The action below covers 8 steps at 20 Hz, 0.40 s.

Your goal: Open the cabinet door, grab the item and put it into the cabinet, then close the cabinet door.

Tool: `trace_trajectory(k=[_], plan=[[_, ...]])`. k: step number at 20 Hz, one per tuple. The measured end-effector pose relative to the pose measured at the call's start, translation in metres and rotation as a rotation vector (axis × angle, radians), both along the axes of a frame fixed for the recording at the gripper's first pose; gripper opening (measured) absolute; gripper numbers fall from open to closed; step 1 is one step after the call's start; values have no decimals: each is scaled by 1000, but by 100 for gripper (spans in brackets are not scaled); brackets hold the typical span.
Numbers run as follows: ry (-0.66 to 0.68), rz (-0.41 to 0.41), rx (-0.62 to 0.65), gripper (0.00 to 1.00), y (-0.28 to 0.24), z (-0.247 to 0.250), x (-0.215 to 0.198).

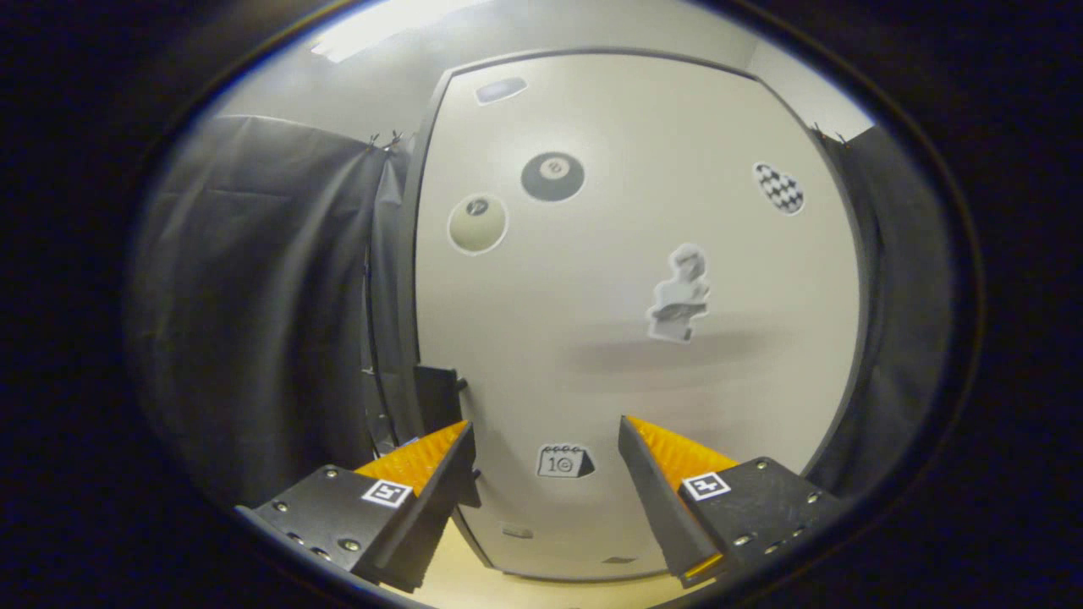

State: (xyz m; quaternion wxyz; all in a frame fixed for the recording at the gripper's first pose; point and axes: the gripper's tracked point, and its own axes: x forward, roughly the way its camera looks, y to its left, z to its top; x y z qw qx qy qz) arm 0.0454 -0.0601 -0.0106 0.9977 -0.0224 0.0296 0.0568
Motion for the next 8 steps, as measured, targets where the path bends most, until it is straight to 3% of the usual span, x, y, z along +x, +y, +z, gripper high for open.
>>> trace_trajectory(k=[8], plan=[[-108, -138, -50, 100, -123, 48, -33]])
